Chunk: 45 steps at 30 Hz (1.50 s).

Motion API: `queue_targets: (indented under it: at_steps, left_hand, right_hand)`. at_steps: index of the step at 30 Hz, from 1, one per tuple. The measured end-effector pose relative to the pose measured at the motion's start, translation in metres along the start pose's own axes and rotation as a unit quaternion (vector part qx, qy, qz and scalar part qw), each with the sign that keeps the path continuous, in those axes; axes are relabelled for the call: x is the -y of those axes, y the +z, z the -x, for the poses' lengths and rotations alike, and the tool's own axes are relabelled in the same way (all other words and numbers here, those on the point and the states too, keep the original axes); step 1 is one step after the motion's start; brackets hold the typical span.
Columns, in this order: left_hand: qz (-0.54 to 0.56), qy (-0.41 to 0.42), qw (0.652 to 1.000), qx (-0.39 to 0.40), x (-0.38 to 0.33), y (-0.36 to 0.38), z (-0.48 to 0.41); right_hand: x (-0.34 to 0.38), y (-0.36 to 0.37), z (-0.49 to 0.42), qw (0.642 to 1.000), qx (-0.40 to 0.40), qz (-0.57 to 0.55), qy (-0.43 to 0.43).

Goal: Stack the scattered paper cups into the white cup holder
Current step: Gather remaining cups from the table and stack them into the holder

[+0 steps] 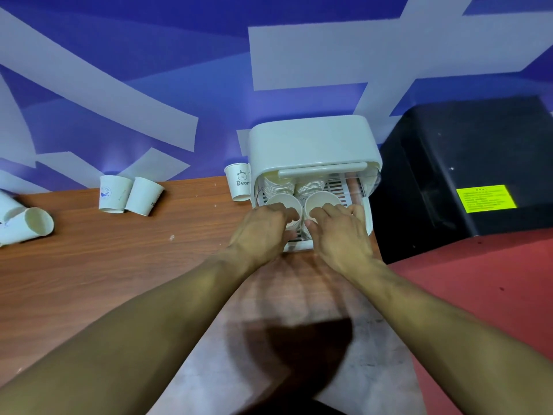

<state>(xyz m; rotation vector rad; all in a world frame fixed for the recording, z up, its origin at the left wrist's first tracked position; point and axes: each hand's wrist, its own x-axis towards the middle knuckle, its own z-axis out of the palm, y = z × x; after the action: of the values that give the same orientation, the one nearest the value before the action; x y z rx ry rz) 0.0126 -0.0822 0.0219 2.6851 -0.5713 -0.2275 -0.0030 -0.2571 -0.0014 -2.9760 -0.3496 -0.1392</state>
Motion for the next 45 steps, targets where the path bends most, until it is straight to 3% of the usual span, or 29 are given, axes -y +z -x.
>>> queue_targets:
  at_steps: [3,6,18,28,36,45]
  left_hand:
    - [0.027,0.017,0.999,-0.018,0.005,-0.01,0.013]
    - [0.045,0.003,0.998,-0.049,0.013,-0.02,0.03]
    - [0.044,-0.149,0.984,-0.092,0.124,-0.056,0.129]
    - [0.08,-0.294,0.948,-0.087,0.26,-0.084,0.141]
    - [0.087,-0.31,0.946,-0.048,0.353,-0.084,0.101]
    - [0.05,-0.285,0.957,-0.029,0.395,-0.075,0.069]
  right_hand:
    - [0.015,-0.012,0.001,0.997,-0.082,-0.011,-0.008]
    - [0.041,-0.022,0.001,0.993,-0.107,-0.038,-0.034]
    - [0.178,-0.015,-0.033,0.987,-0.021,-0.087,-0.135]
    - [0.266,0.042,-0.117,0.977,0.106,-0.177,-0.058]
    - [0.307,0.09,-0.173,0.966,0.169,-0.193,0.003]
    - [0.334,0.124,-0.197,0.971,0.182,-0.151,0.049]
